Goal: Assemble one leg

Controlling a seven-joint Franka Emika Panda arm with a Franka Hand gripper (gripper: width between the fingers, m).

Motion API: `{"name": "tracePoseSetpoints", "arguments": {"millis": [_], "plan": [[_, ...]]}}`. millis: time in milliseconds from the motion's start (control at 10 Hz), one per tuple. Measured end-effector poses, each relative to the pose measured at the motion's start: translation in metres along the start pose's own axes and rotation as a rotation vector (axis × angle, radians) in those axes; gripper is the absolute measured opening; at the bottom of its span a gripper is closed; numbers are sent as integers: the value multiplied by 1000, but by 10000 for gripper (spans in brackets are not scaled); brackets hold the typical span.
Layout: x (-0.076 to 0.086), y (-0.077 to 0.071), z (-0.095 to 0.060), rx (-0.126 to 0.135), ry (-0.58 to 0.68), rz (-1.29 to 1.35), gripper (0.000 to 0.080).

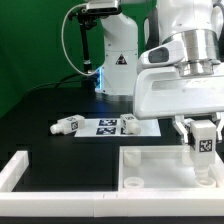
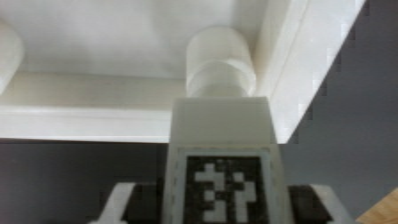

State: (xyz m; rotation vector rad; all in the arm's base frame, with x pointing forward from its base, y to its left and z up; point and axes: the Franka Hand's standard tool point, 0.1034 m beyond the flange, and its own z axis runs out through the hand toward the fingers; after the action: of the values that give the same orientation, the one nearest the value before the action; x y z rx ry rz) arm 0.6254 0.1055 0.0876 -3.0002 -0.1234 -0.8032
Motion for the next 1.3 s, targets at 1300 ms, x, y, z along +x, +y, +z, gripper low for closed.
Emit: {"name": "tracePoseSetpoints", "arguments": {"millis": [1300], "plan": [[2,-7,21,-6,41,-82,466]]}}
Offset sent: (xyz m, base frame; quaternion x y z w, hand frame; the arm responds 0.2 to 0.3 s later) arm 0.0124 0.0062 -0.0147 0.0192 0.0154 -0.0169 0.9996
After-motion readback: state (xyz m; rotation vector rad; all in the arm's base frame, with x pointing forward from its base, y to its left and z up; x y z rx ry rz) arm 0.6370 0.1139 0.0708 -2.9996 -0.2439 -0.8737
